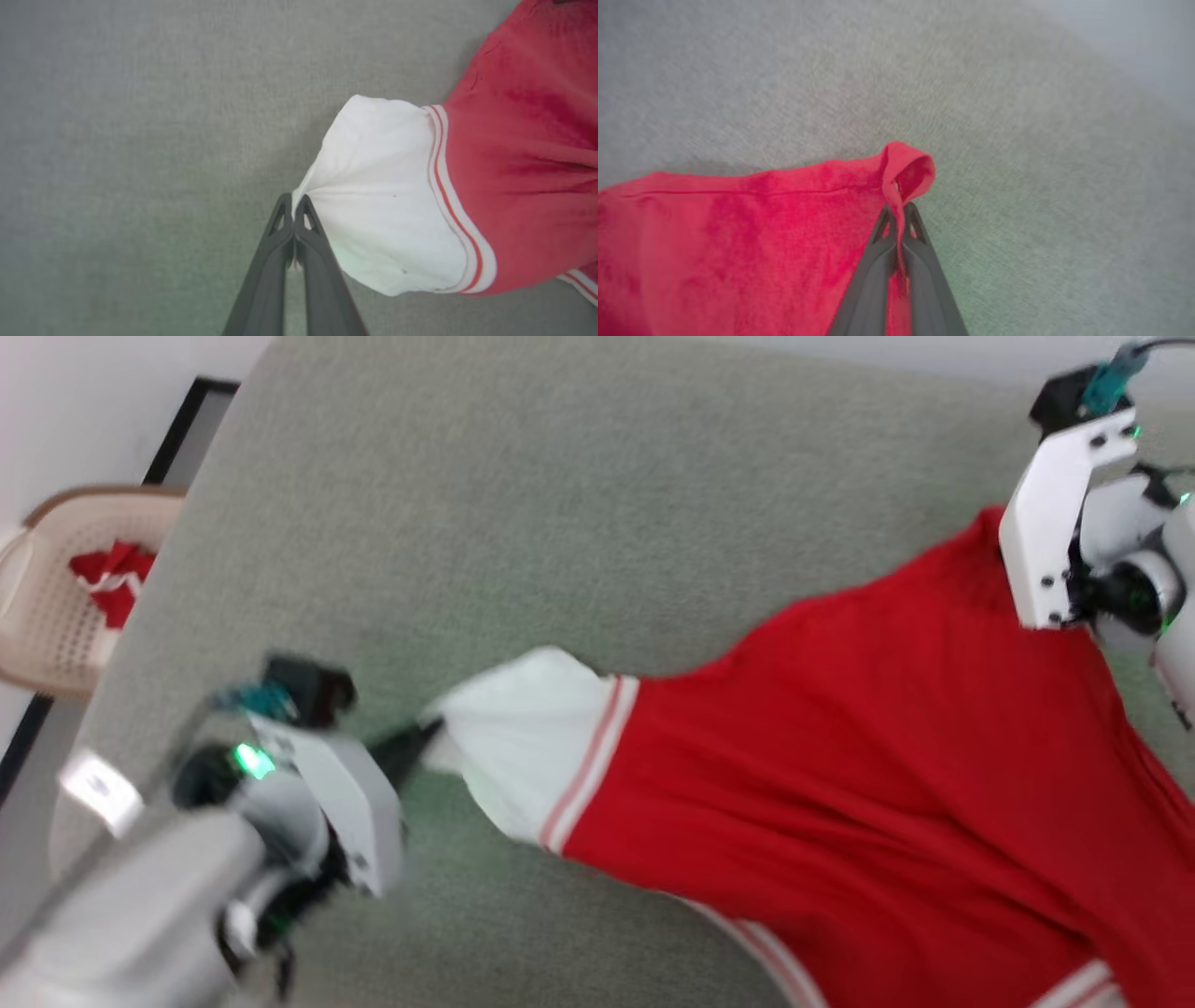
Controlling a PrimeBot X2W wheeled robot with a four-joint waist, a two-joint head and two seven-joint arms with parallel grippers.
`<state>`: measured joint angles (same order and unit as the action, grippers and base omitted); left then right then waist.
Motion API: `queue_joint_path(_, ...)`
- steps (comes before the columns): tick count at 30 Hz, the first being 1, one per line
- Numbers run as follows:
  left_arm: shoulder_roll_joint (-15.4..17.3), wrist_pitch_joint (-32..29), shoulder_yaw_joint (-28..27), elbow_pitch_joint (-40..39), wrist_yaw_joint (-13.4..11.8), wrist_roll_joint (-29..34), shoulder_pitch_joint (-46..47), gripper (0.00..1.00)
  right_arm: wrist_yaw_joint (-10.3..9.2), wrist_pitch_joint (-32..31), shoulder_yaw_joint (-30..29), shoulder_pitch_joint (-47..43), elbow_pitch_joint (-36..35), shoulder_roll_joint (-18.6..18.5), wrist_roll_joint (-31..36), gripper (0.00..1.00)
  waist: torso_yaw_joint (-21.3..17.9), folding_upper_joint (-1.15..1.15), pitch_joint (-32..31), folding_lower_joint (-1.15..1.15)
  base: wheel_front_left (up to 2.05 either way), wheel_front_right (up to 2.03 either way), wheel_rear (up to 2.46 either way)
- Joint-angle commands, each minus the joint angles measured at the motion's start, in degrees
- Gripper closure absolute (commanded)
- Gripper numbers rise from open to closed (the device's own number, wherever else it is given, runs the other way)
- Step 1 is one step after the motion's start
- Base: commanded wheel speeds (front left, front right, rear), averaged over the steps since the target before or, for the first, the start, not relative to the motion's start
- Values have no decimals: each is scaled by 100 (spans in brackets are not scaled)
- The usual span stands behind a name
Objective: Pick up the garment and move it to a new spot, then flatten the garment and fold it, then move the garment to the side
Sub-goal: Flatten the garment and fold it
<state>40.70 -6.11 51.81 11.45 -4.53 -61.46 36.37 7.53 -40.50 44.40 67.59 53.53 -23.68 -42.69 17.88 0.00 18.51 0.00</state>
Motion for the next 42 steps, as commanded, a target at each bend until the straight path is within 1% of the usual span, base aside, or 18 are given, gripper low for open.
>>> queue_joint_path(1,149,-152,-55,-58,-38,50,223,100,-9,96,-36,136,-61,-11,-90,100,-259,0,-269,0,0,0,0)
queue_joint_path(2,260,-294,-80,-98,-63,87,371,100,-10,156,-36,152,-89,-23,-119,100,-332,0,-349,0,0,0,0)
queue_joint_path(5,525,-719,-179,-221,-36,145,878,100,-10,335,-78,283,-181,-60,-205,100,-541,0,-565,0,0,0,0)
queue_joint_path(8,730,-1111,-306,-209,30,161,1403,100,-9,484,-252,360,-334,18,-508,100,-747,0,-789,0,0,0,0)
queue_joint_path(12,773,-1518,-435,-4,204,166,2116,100,-9,674,-447,468,-536,-7,-815,100,-978,0,-1061,0,0,0,0)
queue_joint_path(15,713,-1782,-443,295,354,281,2652,100,-9,814,-539,544,-680,-34,-942,100,-1125,0,-1280,0,0,0,0)
queue_joint_path(19,537,-2000,-439,818,522,438,3325,100,-9,970,-669,654,-804,-64,-1097,100,-1294,0,-1536,0,0,0,0)
queue_joint_path(25,252,-2093,-393,1648,770,688,4127,100,-9,1234,-961,808,-753,26,-1208,100,-1515,0,-1805,0,0,0,0)
queue_joint_path(30,50,-2136,-346,2210,965,747,4567,100,-9,1342,-1175,938,-642,135,-1204,100,-1661,0,-1864,0,0,0,0)
queue_joint_path(36,-132,-2013,-321,2672,1100,821,5074,100,-9,1543,-1386,1254,-441,290,-994,100,-1752,0,-1555,0,0,0,0)
queue_joint_path(42,-366,-1736,-264,3050,1156,1006,5751,100,-9,1781,-1583,1804,-119,476,-600,100,-1785,0,-838,0,0,0,0)
